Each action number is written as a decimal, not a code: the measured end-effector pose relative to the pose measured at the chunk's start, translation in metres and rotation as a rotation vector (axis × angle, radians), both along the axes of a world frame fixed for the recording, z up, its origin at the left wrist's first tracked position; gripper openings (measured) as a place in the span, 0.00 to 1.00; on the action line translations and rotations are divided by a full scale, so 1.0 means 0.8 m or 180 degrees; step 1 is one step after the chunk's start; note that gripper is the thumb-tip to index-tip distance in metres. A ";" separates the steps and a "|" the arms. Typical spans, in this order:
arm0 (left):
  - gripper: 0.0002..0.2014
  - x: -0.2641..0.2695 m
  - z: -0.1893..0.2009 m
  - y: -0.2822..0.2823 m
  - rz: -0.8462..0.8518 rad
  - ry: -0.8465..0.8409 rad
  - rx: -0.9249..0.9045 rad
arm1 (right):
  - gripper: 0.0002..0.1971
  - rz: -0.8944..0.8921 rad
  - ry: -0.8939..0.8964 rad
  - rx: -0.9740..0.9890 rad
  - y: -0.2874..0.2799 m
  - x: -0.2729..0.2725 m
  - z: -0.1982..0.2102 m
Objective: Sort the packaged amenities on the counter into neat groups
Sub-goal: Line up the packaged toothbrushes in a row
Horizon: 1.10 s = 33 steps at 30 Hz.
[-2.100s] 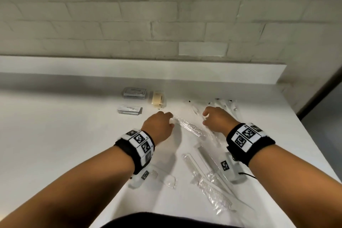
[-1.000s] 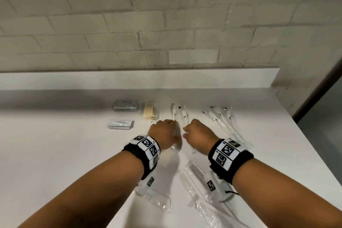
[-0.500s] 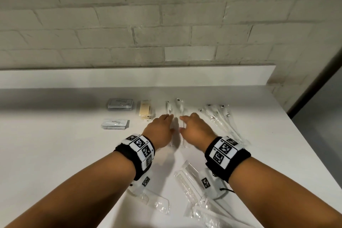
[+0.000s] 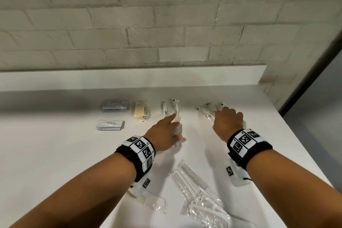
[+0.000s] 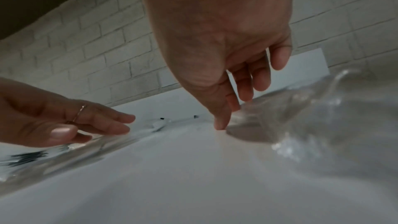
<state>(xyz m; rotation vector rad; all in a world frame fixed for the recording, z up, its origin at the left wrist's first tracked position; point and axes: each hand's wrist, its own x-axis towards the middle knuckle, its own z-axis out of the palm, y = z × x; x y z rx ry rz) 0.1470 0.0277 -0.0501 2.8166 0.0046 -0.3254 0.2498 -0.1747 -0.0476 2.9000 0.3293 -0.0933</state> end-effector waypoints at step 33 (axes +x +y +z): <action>0.35 -0.009 0.007 -0.002 -0.0179 0.0384 -0.0030 | 0.17 0.0570 0.0091 -0.0386 0.010 0.018 0.008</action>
